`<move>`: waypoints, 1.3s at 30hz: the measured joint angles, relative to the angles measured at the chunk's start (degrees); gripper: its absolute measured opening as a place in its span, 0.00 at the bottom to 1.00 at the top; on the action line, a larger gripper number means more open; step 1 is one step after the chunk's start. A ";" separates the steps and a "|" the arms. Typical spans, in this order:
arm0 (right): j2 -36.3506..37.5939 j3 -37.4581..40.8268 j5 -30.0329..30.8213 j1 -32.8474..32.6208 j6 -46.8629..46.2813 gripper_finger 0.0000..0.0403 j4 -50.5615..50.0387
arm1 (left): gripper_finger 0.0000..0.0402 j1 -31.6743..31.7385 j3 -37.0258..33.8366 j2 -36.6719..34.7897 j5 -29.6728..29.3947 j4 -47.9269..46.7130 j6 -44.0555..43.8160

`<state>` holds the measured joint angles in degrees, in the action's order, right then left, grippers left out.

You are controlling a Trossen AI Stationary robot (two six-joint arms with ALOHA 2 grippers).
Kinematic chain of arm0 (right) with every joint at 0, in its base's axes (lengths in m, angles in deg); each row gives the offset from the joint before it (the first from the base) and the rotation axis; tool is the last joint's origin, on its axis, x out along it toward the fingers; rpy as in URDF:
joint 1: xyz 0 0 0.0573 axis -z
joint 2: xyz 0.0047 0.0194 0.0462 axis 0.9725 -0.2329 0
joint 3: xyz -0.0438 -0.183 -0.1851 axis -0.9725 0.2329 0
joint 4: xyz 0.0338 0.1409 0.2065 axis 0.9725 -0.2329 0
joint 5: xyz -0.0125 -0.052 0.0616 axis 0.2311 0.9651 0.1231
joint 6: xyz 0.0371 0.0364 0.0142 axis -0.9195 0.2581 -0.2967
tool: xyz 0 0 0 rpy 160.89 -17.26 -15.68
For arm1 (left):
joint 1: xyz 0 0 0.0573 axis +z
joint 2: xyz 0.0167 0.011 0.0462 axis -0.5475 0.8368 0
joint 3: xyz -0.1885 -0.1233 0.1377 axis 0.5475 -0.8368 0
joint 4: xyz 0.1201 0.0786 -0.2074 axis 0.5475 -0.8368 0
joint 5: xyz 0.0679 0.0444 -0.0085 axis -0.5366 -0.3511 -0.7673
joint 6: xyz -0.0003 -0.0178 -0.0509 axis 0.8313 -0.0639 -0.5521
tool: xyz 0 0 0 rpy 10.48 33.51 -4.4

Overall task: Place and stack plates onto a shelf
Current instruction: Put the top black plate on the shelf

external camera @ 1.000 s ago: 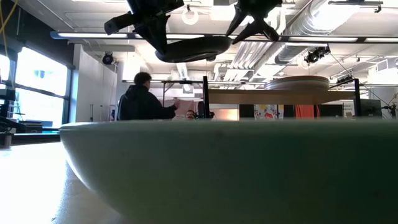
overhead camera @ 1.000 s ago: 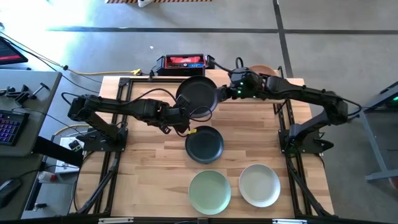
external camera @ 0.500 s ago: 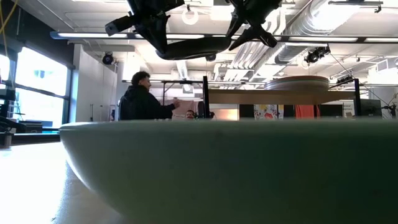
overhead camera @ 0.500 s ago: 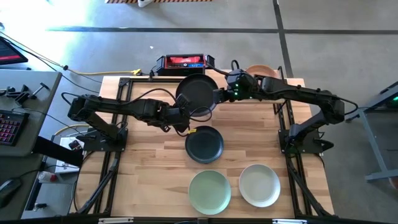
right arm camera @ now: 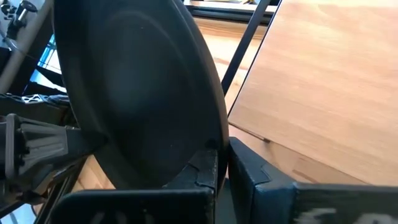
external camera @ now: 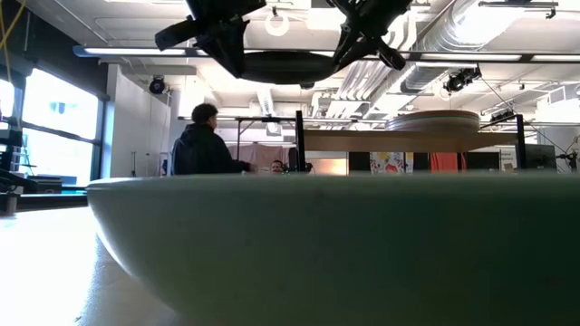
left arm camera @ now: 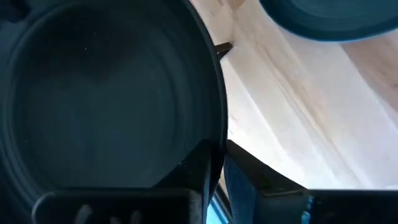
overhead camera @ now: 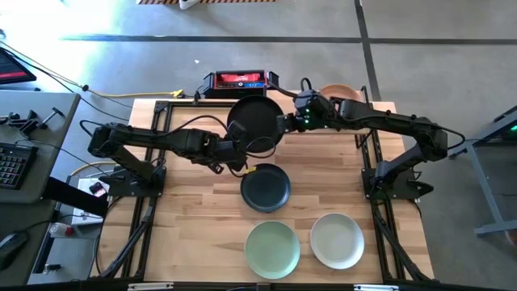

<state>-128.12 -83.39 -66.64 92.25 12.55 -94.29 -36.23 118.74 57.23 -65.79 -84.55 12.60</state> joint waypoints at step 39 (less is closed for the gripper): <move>5.30 0.04 -3.62 15.86 6.95 0.00 -13.43 | 0.34 -0.13 0.00 -2.01 -2.73 -0.97 -32.40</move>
<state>-122.82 -83.34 -70.25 108.10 19.50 -107.72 -36.36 118.74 55.22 -68.51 -85.52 -19.80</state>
